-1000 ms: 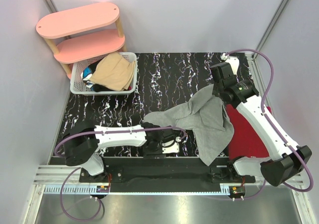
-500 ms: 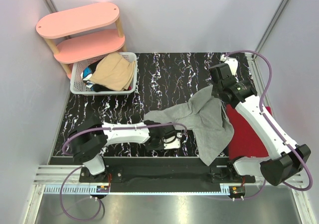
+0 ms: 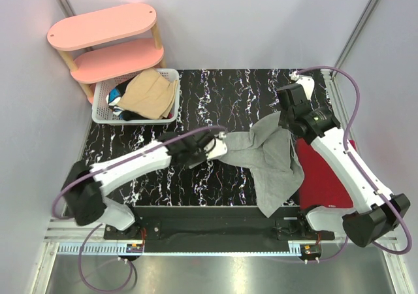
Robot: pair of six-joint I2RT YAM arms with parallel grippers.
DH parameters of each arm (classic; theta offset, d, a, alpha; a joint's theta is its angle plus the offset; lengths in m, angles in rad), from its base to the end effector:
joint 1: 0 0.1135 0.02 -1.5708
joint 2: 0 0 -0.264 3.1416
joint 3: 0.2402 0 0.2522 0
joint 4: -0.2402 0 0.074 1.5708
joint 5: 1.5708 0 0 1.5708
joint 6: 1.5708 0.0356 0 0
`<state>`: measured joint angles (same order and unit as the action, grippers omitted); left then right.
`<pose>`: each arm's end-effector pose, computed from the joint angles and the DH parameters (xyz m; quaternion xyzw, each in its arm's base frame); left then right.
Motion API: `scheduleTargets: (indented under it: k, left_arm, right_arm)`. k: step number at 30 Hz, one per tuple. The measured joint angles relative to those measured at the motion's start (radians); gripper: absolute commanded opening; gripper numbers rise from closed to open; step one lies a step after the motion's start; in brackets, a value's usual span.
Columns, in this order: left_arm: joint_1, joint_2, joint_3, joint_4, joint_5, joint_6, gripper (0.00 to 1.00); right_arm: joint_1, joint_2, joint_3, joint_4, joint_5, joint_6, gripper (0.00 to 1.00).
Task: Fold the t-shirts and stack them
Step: Flatten out the tshirt
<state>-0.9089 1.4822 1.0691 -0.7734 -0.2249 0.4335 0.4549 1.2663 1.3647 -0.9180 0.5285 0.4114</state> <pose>0.1819 -0.2206 0.2323 0.5898 0.7771 0.0624 0.2104 0.2327 0.0938 0.3726 0.0763 0.8999 -0.0719 0.4234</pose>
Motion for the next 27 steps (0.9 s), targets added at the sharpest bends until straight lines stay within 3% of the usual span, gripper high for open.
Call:
scheduleTargets:
  k: [7,11,22,27]
  left_arm:
    - [0.077,-0.245,0.298,-0.169,-0.018,0.007,0.0]
    - [0.145,-0.352,0.377,-0.306,0.033,0.007,0.0]
    - [0.19,-0.503,0.399,-0.563,0.22,0.019,0.0]
    - [0.218,-0.567,0.345,-0.559,0.24,0.031,0.0]
  right_arm:
    - [0.0,-0.084,0.018,-0.027,-0.058,0.004,0.0]
    - [-0.001,-0.174,0.07,-0.098,-0.13,0.024,0.0]
    - [-0.003,-0.422,0.507,-0.363,-0.199,0.124,0.0]
    - [-0.004,-0.448,0.468,-0.395,-0.183,0.163,0.0]
